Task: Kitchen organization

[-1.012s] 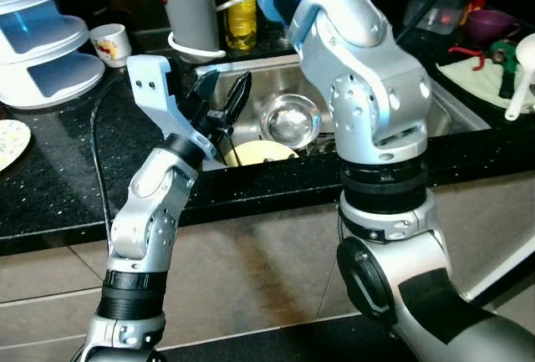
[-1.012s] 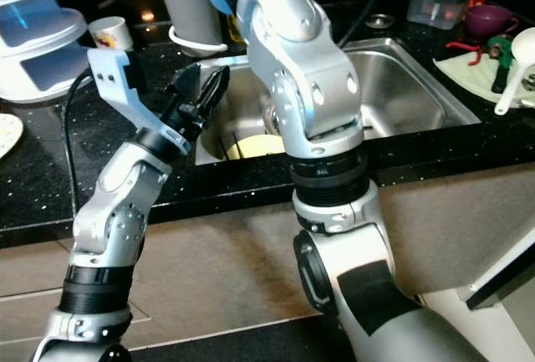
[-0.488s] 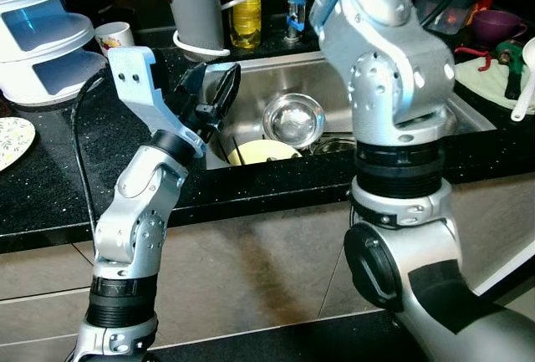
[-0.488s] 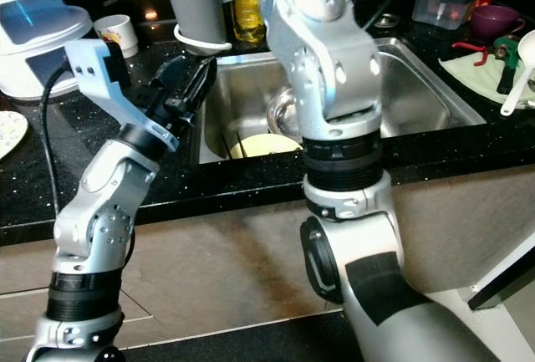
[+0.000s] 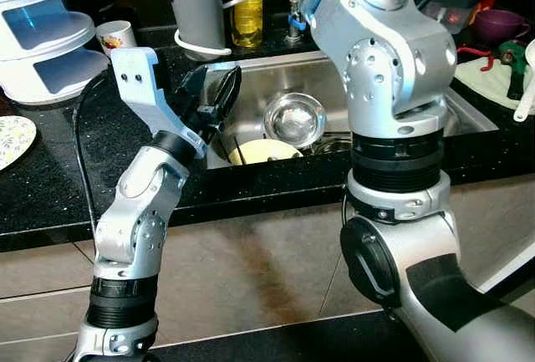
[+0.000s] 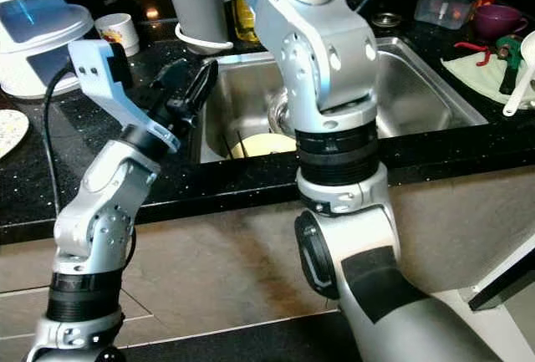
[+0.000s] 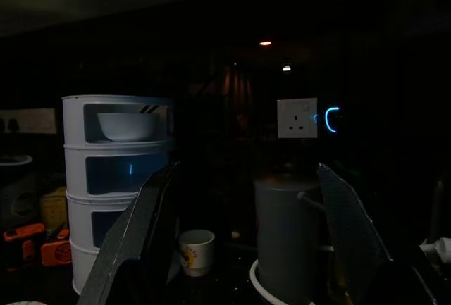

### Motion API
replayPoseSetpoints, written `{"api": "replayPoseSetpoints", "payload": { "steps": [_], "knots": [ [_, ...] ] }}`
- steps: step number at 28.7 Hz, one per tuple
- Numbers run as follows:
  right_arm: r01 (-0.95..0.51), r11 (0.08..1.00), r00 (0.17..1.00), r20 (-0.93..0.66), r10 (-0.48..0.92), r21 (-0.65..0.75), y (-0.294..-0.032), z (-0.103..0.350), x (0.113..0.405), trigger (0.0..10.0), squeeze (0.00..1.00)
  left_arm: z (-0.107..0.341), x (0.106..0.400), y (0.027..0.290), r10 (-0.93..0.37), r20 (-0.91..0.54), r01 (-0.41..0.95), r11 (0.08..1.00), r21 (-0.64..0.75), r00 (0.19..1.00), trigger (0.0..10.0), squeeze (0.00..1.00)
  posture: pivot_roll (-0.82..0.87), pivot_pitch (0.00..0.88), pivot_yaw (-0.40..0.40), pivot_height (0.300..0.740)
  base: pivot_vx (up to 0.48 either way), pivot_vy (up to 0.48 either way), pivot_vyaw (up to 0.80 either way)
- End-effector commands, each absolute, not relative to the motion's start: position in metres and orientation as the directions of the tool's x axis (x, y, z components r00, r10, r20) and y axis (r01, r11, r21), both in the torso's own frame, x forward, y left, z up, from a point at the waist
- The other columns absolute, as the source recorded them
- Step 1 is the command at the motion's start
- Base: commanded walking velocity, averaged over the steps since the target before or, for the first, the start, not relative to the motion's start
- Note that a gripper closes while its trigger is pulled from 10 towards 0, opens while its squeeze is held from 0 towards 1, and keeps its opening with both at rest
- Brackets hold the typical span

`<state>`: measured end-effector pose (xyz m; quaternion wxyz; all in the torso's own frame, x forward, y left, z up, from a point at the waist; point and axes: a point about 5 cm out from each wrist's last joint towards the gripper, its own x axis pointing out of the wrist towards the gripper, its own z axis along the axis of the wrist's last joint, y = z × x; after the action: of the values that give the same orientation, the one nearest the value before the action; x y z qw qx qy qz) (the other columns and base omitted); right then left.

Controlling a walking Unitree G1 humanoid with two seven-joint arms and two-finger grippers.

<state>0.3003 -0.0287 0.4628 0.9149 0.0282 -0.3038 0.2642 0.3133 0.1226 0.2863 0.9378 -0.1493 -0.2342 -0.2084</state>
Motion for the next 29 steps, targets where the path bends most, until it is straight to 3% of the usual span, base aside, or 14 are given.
{"api": "replayPoseSetpoints", "payload": {
  "steps": [1, 6, 10, 15, 20, 29],
  "knots": [
    [-0.529, 0.837, 0.629, 0.597, 0.498, -0.141, -0.021, 0.474, 0.286, 10.0, 0.00, 0.287, 0.310, 0.123, -0.322, 0.507, 0.466, 0.866, -0.184, 0.800, 10.0, 0.00, -0.02, 0.082, 0.051, 0.740, 0.000, 0.000, 0.00],
    [-0.504, 0.854, 0.668, 0.569, 0.480, -0.130, -0.026, 0.463, 0.295, 10.0, 0.00, 0.289, 0.311, 0.124, -0.318, 0.511, 0.462, 0.868, -0.182, 0.799, 10.0, 0.00, -0.02, 0.079, 0.048, 0.740, 0.000, 0.000, 0.00],
    [-0.528, 0.839, 0.621, 0.614, 0.488, -0.132, -0.027, 0.478, 0.279, 10.0, 0.00, 0.288, 0.311, 0.124, -0.319, 0.509, 0.463, 0.867, -0.184, 0.799, 10.0, 0.00, -0.03, 0.081, 0.053, 0.740, 0.000, 0.000, 0.00],
    [-0.492, 0.859, 0.659, 0.583, 0.475, -0.143, -0.031, 0.467, 0.286, 10.0, 0.00, 0.288, 0.311, 0.121, -0.325, 0.510, 0.470, 0.864, -0.183, 0.796, 10.0, 0.00, -0.03, 0.071, 0.052, 0.740, 0.000, 0.000, 0.00],
    [-0.506, 0.850, 0.615, 0.628, 0.476, -0.149, -0.032, 0.483, 0.269, 10.0, 0.00, 0.288, 0.312, 0.122, -0.325, 0.510, 0.469, 0.864, -0.183, 0.796, 10.0, 0.00, -0.03, 0.070, 0.052, 0.740, 0.000, 0.000, 0.00],
    [-0.461, 0.880, 0.688, 0.580, 0.437, -0.117, -0.051, 0.456, 0.279, 10.0, 0.00, 0.284, 0.312, 0.120, -0.327, 0.499, 0.465, 0.867, -0.181, 0.803, 10.0, 0.00, -0.02, 0.039, 0.047, 0.740, 0.000, 0.000, 0.00]
  ]
}}
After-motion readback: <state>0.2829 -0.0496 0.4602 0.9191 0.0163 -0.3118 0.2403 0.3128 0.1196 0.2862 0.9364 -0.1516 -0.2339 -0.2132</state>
